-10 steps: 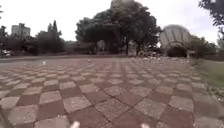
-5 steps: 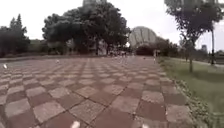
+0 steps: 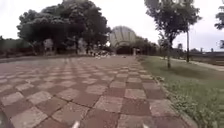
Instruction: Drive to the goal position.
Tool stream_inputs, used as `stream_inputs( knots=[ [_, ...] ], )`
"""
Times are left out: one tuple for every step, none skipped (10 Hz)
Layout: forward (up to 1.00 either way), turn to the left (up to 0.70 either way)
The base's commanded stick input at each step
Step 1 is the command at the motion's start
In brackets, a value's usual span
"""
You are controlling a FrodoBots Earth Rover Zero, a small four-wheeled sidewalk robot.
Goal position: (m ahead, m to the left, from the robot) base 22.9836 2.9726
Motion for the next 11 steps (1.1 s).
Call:
stream_inputs(
  knots=[
    [0.7,0.0],
    [0.7,0.0],
    [0.7,0.04],
    [0.7,0.27],
    [0.7,0.27],
    [0.7,0.27],
    [0.05,0.44],
    [0.0,0.45],
    [0.02,0.45],
    [0.6,0.3],
    [0.7,0.27]
  ],
)
